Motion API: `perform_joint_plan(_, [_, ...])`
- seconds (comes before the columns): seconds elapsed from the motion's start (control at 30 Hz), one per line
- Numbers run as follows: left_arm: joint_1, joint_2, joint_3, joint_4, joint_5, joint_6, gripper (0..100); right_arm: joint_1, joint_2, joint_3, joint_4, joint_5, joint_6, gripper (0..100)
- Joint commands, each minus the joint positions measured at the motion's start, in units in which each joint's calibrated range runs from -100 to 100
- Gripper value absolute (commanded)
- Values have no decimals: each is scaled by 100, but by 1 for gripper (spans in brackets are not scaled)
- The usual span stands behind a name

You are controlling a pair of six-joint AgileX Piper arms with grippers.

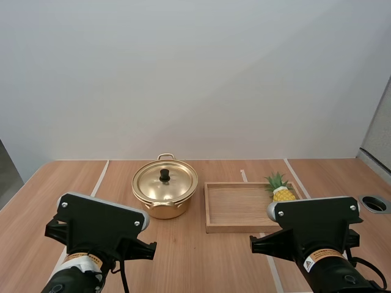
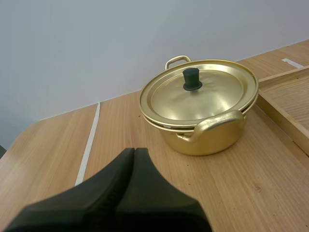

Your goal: Open the pot, put the grape inside, and close it

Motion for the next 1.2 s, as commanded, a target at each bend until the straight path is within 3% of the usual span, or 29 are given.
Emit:
perform_joint_plan(0.0, [-13, -24, 10, 38, -21, -19, 0, -17, -41, 15, 16, -157, -31, 0])
perform_joint_plan(0.67, [-13, -24, 10, 38, -4, -19, 0, -17, -41, 15, 178, -215, -31, 0])
perform_joint_plan(1.17, [-13, -24, 10, 26, -333, -473, 0, -17, -41, 15, 396, -310, 0, 0])
